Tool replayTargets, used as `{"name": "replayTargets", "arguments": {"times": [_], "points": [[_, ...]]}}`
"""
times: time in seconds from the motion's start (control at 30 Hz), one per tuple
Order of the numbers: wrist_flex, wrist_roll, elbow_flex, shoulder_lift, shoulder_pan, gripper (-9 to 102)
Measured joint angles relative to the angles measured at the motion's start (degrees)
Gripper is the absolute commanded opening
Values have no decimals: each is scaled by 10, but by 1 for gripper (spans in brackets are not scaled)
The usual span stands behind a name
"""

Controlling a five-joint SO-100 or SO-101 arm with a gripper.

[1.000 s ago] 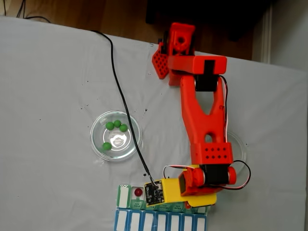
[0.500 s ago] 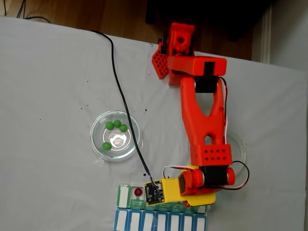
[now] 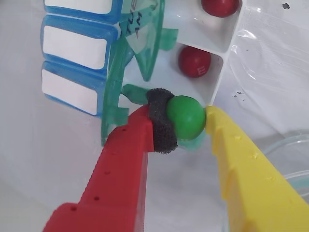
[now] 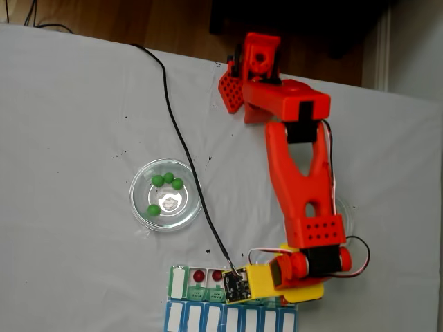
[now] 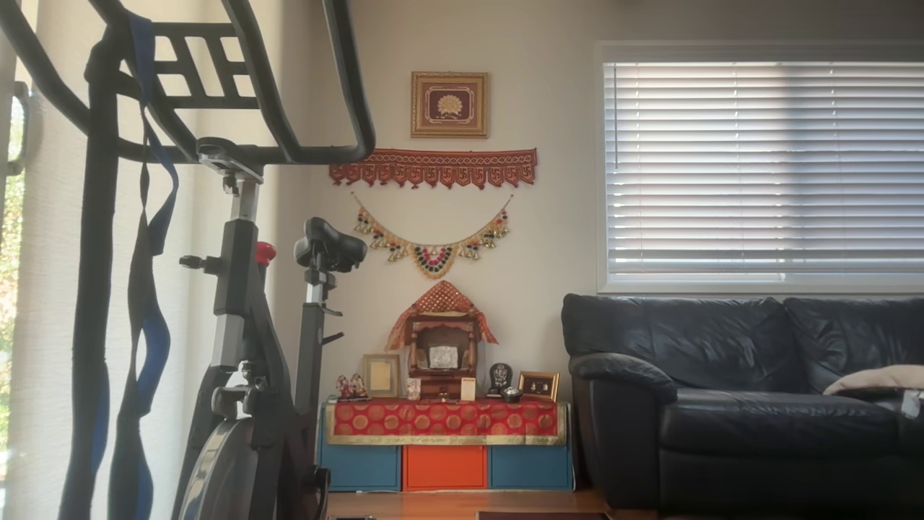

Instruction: Sort medicines into box.

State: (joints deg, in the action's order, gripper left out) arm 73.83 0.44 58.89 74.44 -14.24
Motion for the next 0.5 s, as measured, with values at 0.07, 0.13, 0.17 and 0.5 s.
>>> {"name": "replayTargets", "arguments": {"times": [0.07, 0.13, 0.17, 0.5], "points": [[20, -6, -33, -23, 8, 1], [52, -13, -84, -53, 17, 1], [69, -17, -109, -65, 19, 1], [139, -26, -229, -119, 26, 2]]}}
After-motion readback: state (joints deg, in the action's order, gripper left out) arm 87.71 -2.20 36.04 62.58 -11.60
